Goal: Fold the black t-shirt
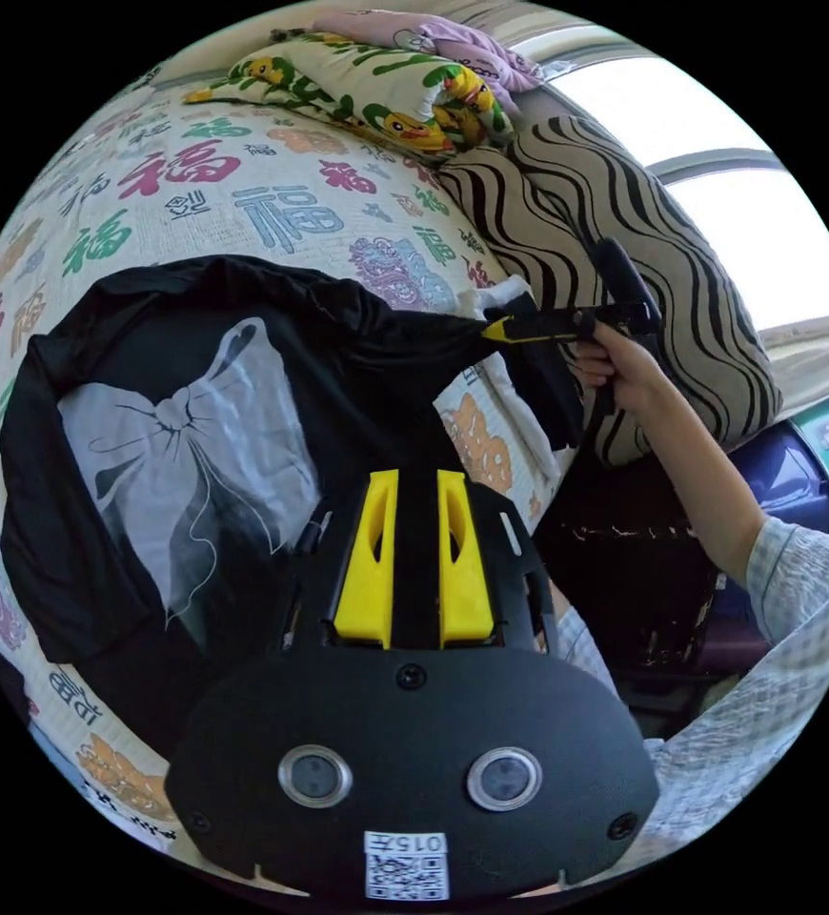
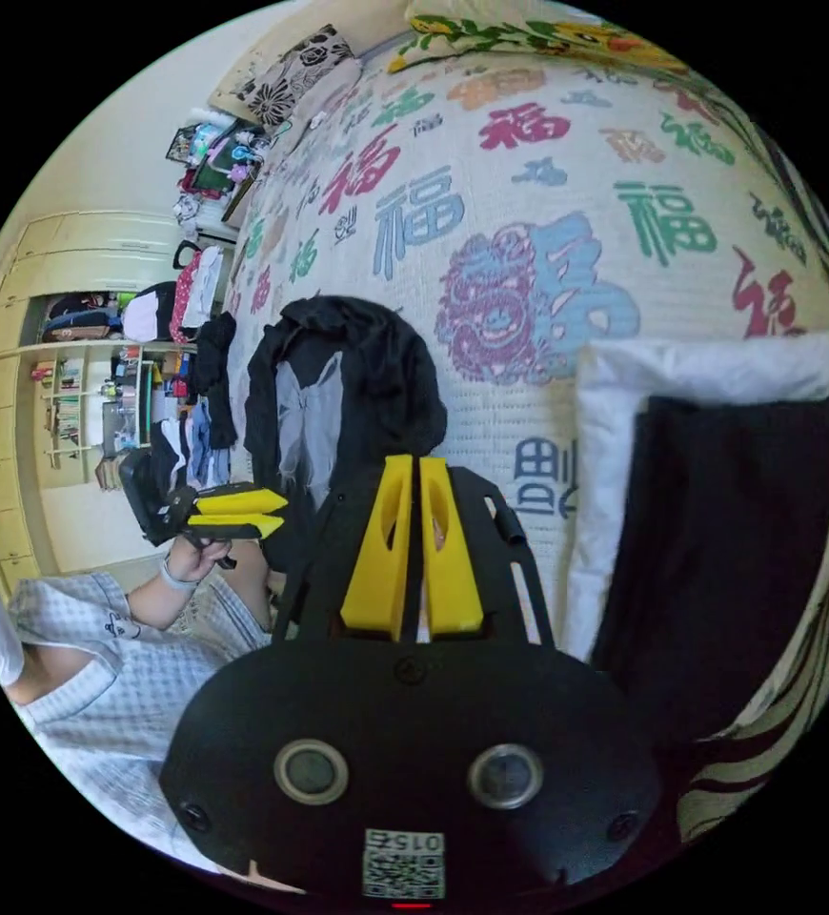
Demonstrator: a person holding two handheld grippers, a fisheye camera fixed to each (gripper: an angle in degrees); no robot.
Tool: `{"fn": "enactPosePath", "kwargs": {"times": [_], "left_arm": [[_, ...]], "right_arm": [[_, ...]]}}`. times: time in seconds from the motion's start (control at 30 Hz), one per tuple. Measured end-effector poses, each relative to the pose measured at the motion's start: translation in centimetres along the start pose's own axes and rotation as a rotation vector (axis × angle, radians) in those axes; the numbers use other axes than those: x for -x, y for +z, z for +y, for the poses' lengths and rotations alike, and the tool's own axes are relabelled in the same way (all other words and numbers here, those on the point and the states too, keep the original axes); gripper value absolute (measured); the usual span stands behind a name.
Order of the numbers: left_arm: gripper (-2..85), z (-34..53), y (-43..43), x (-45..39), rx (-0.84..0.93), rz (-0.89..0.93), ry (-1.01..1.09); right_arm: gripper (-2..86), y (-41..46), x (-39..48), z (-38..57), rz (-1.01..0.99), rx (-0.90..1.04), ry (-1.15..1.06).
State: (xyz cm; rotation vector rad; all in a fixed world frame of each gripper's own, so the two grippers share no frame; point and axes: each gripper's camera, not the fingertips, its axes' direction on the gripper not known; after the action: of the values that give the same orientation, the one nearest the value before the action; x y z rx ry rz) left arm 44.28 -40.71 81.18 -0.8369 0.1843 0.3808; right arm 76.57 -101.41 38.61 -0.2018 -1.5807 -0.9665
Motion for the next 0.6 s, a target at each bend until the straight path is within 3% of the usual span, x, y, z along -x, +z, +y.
{"fn": "enactPosePath", "kwargs": {"times": [0.23,0.4,0.47,0.53,0.6], "left_arm": [[7.1,-11.5,2.3,-2.1,0.031,-0.067,0.071],[7.3,-20.2,2.9,-2.2,0.010,-0.196,0.149],[7.9,-23.4,3.7,-2.0,0.042,-0.231,0.200],[8.7,-27.0,6.7,-1.6,0.203,-0.258,0.266],[7.3,-28.7,9.1,-1.5,0.314,-0.303,0.305]], "right_arm": [[1.9,-5.6,-0.2,-10.1,0.295,0.145,-0.137],[5.1,-5.3,-1.4,-10.8,0.453,0.136,-0.092],[5.3,-5.7,-2.9,-9.1,0.399,0.076,-0.008],[6.2,-5.2,-4.7,-6.4,0.115,0.061,0.052],[6.8,-4.5,-5.6,-4.6,0.006,0.035,0.108]]}}
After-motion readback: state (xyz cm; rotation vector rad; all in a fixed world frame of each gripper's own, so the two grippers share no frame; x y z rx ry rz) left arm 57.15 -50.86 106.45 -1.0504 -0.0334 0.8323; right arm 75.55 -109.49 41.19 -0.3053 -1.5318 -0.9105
